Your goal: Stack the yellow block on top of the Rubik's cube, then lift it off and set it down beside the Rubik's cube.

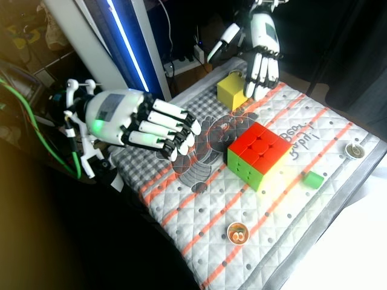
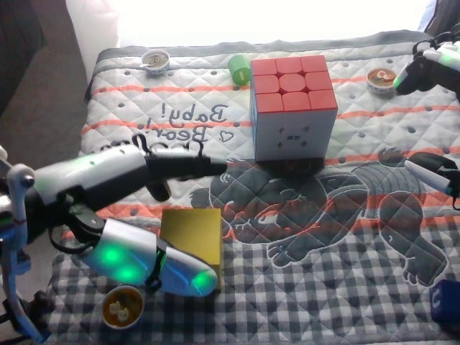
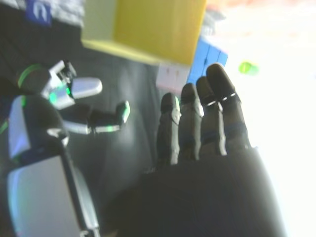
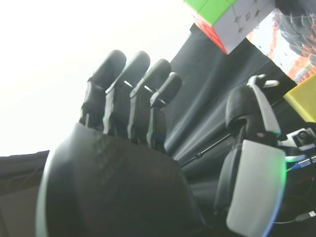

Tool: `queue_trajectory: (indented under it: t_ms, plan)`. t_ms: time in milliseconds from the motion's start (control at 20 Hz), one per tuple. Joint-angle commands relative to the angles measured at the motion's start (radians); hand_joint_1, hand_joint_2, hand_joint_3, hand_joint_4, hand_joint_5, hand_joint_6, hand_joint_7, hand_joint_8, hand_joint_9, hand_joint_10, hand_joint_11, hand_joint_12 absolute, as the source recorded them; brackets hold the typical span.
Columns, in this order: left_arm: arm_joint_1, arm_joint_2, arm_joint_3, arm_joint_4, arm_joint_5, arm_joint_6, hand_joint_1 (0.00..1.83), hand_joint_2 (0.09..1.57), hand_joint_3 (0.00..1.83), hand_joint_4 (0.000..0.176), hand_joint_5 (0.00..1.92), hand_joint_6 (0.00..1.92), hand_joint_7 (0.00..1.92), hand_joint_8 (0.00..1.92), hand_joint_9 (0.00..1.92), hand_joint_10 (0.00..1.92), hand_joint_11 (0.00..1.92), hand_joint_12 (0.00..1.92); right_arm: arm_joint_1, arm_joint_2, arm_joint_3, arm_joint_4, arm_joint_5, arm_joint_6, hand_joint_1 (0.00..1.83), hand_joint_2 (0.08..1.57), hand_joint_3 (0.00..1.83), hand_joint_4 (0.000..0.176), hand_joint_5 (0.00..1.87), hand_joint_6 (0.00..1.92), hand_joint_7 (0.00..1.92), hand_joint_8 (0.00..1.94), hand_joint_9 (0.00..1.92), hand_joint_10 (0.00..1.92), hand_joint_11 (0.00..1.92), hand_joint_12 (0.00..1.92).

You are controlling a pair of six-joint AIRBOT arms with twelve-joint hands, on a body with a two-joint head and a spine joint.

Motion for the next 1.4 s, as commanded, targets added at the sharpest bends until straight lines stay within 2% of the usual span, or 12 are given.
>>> queue_trajectory:
  t_ms: [0, 50, 100, 200, 500, 600, 650, 700, 800, 1050, 1150, 1350]
  plan:
    - [-0.007, -0.009, 0.006, 0.020, 0.072, -0.004, 0.71, 0.76, 0.00, 0.098, 0.23, 0.00, 0.17, 0.00, 0.01, 0.35, 0.00, 1.07, 0.007, 0.001, 0.006, -0.020, 0.122, 0.007, 0.93, 0.86, 0.41, 0.000, 0.34, 1.09, 0.40, 1.09, 0.24, 1.32, 0.00, 1.79]
    - [-0.007, -0.012, 0.012, 0.020, 0.047, -0.004, 0.72, 0.77, 0.00, 0.093, 0.24, 0.00, 0.17, 0.00, 0.01, 0.33, 0.00, 1.00, 0.008, 0.001, 0.008, -0.022, 0.122, 0.011, 0.96, 0.84, 0.44, 0.000, 0.34, 1.10, 0.40, 1.11, 0.25, 1.33, 0.00, 1.80]
    - [-0.007, -0.016, 0.016, 0.020, 0.027, -0.004, 0.70, 0.77, 0.00, 0.114, 0.24, 0.00, 0.16, 0.00, 0.01, 0.32, 0.00, 0.94, 0.008, 0.001, 0.010, -0.024, 0.122, 0.015, 0.96, 0.82, 0.47, 0.000, 0.36, 1.11, 0.41, 1.13, 0.27, 1.34, 0.00, 1.80]
    - [-0.007, -0.027, 0.024, 0.020, -0.011, 0.008, 0.75, 0.78, 0.00, 0.090, 0.27, 0.01, 0.16, 0.00, 0.01, 0.32, 0.00, 0.98, 0.008, 0.001, 0.014, -0.027, 0.122, 0.028, 0.93, 0.81, 0.51, 0.000, 0.37, 1.10, 0.42, 1.11, 0.28, 1.34, 0.00, 1.82]
    - [-0.011, -0.053, 0.047, 0.020, -0.074, 0.024, 0.81, 0.87, 0.01, 0.079, 0.37, 0.01, 0.16, 0.01, 0.03, 0.24, 0.00, 1.17, 0.013, 0.001, 0.018, -0.033, 0.123, 0.045, 0.91, 0.87, 0.47, 0.000, 0.41, 1.07, 0.46, 1.09, 0.31, 1.29, 0.06, 1.79]
    - [-0.010, -0.063, 0.057, 0.020, -0.077, 0.024, 0.90, 1.04, 0.03, 0.000, 0.65, 0.05, 0.30, 0.03, 0.15, 0.29, 0.00, 1.43, 0.014, 0.001, 0.019, -0.033, 0.125, 0.048, 0.90, 0.91, 0.41, 0.000, 0.43, 1.04, 0.48, 1.03, 0.33, 1.26, 0.08, 1.77]
    - [-0.010, -0.068, 0.064, 0.020, -0.077, 0.025, 0.94, 1.11, 0.01, 0.000, 0.77, 0.04, 0.39, 0.03, 0.18, 0.38, 0.00, 1.49, 0.013, 0.001, 0.019, -0.033, 0.126, 0.049, 0.91, 0.94, 0.38, 0.000, 0.43, 1.05, 0.48, 1.03, 0.33, 1.27, 0.09, 1.77]
    - [-0.011, -0.073, 0.070, 0.020, -0.073, 0.025, 1.01, 1.20, 0.01, 0.000, 0.77, 1.04, 0.46, 0.03, 0.14, 0.54, 0.00, 1.51, 0.011, 0.001, 0.019, -0.033, 0.127, 0.052, 0.92, 0.95, 0.37, 0.000, 0.43, 1.05, 0.49, 1.04, 0.34, 1.27, 0.10, 1.78]
    - [-0.011, -0.077, 0.076, 0.020, -0.056, 0.024, 1.08, 1.23, 0.00, 0.000, 0.77, 1.30, 0.59, 0.06, 0.10, 0.83, 0.00, 1.51, 0.007, 0.001, 0.019, -0.033, 0.132, 0.055, 0.94, 0.99, 0.31, 0.000, 0.45, 1.04, 0.50, 1.06, 0.33, 1.30, 0.10, 1.80]
    - [-0.014, -0.053, 0.062, -0.017, 0.115, 0.021, 1.04, 1.24, 0.00, 0.000, 0.75, 1.35, 0.59, 0.10, 0.04, 0.92, 0.00, 1.38, -0.008, 0.001, 0.018, -0.027, 0.145, 0.064, 0.96, 1.02, 0.26, 0.000, 0.48, 1.03, 0.53, 1.06, 0.37, 1.31, 0.13, 1.82]
    - [-0.018, -0.029, 0.045, -0.034, 0.232, 0.019, 1.05, 1.25, 0.00, 0.000, 0.73, 1.36, 0.51, 0.38, 0.03, 1.00, 0.00, 1.29, -0.014, 0.001, 0.018, -0.024, 0.150, 0.067, 0.96, 1.02, 0.26, 0.000, 0.49, 1.03, 0.52, 1.07, 0.36, 1.32, 0.14, 1.81]
    - [-0.028, 0.001, 0.029, -0.043, 0.441, -0.006, 1.05, 1.22, 0.00, 0.000, 0.79, 1.28, 0.42, 0.58, 0.05, 1.14, 0.00, 1.60, -0.016, 0.001, 0.018, -0.022, 0.153, 0.067, 0.97, 1.03, 0.23, 0.000, 0.51, 1.01, 0.53, 1.07, 0.38, 1.29, 0.16, 1.76]
